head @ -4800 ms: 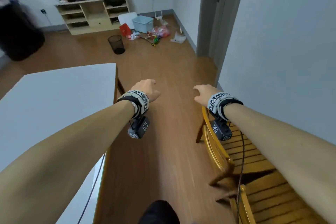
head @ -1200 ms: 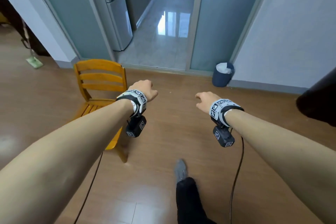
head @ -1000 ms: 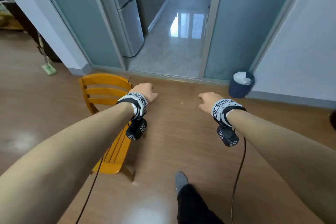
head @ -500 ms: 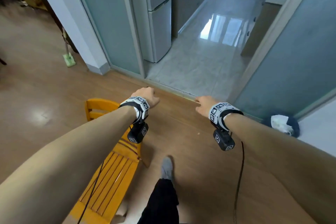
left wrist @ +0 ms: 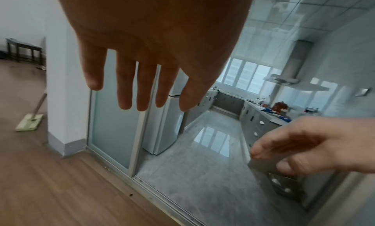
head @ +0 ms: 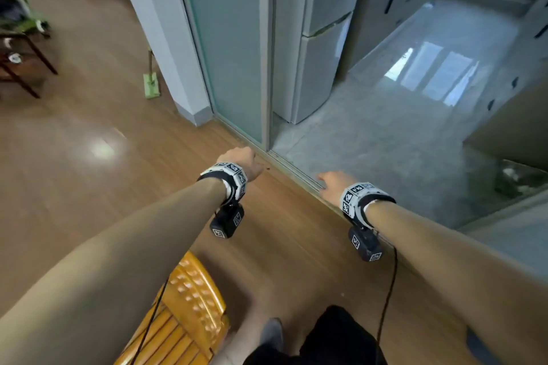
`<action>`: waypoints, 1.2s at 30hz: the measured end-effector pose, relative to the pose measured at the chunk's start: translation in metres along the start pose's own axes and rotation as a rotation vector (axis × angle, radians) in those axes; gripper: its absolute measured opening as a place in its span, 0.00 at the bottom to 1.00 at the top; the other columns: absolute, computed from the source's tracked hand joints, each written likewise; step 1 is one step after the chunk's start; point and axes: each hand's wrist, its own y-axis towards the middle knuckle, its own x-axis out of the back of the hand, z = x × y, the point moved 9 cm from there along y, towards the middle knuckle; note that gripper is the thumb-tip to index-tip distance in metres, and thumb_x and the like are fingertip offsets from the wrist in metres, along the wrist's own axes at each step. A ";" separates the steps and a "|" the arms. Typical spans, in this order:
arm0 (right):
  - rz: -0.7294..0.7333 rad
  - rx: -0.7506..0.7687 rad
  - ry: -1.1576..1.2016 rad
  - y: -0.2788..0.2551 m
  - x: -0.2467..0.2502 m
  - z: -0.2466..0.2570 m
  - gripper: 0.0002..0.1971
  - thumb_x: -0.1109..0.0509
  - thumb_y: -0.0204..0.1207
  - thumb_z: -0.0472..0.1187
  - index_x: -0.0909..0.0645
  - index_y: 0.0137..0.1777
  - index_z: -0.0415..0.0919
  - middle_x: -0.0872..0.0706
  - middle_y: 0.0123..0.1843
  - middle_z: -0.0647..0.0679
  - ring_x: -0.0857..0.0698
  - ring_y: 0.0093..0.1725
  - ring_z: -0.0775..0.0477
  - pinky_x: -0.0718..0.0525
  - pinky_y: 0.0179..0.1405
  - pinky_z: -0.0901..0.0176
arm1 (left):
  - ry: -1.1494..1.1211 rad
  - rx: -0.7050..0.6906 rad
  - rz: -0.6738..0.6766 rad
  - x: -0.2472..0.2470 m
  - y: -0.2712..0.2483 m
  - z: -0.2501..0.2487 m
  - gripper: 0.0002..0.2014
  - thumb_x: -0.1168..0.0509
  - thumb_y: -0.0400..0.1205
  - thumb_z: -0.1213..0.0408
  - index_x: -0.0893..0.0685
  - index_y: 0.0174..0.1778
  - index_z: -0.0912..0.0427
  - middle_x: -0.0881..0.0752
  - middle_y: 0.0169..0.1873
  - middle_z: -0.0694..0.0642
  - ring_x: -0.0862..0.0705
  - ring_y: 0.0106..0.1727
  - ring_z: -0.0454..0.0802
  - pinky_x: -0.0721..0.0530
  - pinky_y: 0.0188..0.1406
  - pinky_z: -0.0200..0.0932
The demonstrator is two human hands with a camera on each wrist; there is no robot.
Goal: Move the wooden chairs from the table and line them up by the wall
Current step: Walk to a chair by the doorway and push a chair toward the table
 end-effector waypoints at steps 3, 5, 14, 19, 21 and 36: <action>0.016 0.105 -0.001 0.071 0.023 0.017 0.21 0.36 0.84 0.41 0.24 0.77 0.46 0.14 0.68 0.43 0.12 0.54 0.43 0.13 0.53 0.51 | -0.015 0.118 -0.007 0.010 0.047 0.027 0.22 0.37 0.80 0.51 0.17 0.69 0.53 0.14 0.62 0.58 0.15 0.60 0.61 0.17 0.60 0.51; 0.025 0.191 -0.027 0.120 0.036 0.036 0.22 0.36 0.84 0.41 0.25 0.78 0.46 0.14 0.69 0.42 0.12 0.54 0.43 0.13 0.53 0.52 | -0.038 0.216 -0.012 0.015 0.075 0.051 0.21 0.37 0.80 0.51 0.17 0.68 0.53 0.14 0.61 0.58 0.15 0.59 0.61 0.17 0.59 0.51; 0.149 0.649 -0.276 0.251 0.065 0.164 0.25 0.38 0.84 0.40 0.28 0.81 0.46 0.17 0.72 0.42 0.14 0.60 0.40 0.15 0.50 0.53 | -0.293 0.757 -0.026 -0.001 0.062 0.151 0.23 0.36 0.81 0.53 0.19 0.72 0.54 0.13 0.60 0.59 0.15 0.57 0.61 0.16 0.52 0.49; 0.209 0.925 -0.448 0.243 0.037 0.263 0.24 0.38 0.85 0.39 0.27 0.81 0.43 0.18 0.73 0.40 0.16 0.65 0.38 0.19 0.55 0.54 | -0.417 1.055 -0.056 -0.035 -0.010 0.192 0.22 0.37 0.80 0.53 0.19 0.71 0.53 0.14 0.62 0.60 0.16 0.60 0.63 0.18 0.55 0.49; 0.245 1.003 -0.489 0.230 0.021 0.300 0.25 0.38 0.85 0.39 0.28 0.82 0.45 0.20 0.75 0.41 0.18 0.69 0.37 0.20 0.61 0.52 | -0.460 1.156 -0.072 -0.051 -0.041 0.206 0.22 0.37 0.80 0.53 0.19 0.70 0.54 0.14 0.61 0.60 0.15 0.58 0.62 0.19 0.51 0.48; 0.348 1.600 -0.811 0.104 -0.113 0.468 0.25 0.36 0.80 0.40 0.24 0.77 0.50 0.16 0.71 0.41 0.17 0.67 0.36 0.19 0.57 0.53 | -0.803 1.711 -0.227 -0.159 -0.207 0.215 0.20 0.38 0.82 0.54 0.18 0.67 0.58 0.14 0.60 0.57 0.15 0.55 0.57 0.19 0.49 0.47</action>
